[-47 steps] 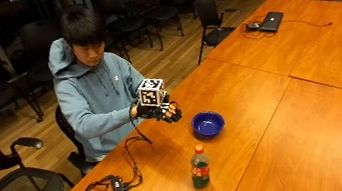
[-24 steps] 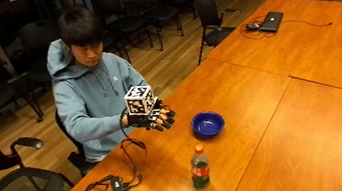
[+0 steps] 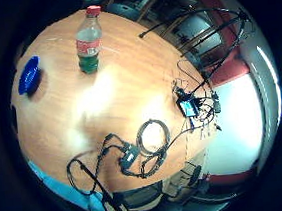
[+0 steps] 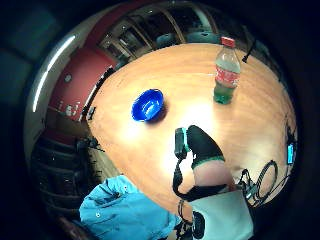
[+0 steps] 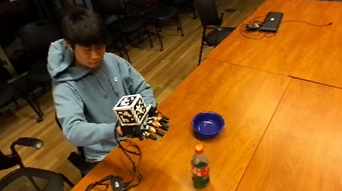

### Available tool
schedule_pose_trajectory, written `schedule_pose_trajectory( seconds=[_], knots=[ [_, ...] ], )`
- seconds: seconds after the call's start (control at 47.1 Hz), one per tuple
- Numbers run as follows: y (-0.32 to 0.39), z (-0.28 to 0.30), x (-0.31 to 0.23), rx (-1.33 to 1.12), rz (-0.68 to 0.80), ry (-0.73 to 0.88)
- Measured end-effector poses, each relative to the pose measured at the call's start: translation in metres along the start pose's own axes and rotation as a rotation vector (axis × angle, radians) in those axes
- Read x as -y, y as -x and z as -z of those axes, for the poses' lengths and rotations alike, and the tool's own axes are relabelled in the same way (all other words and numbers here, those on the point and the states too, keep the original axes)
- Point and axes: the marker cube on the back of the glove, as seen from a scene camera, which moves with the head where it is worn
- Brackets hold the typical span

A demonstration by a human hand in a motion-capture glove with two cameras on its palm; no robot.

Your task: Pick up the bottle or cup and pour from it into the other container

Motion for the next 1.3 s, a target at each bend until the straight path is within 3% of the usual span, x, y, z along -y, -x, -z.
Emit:
schedule_pose_trajectory(
  seconds=[0.892, 1.296],
  knots=[
    [-0.062, -0.024, 0.021, -0.012, -0.024, -0.040],
    [-0.109, -0.042, 0.056, 0.182, -0.038, -0.075]
  ],
)
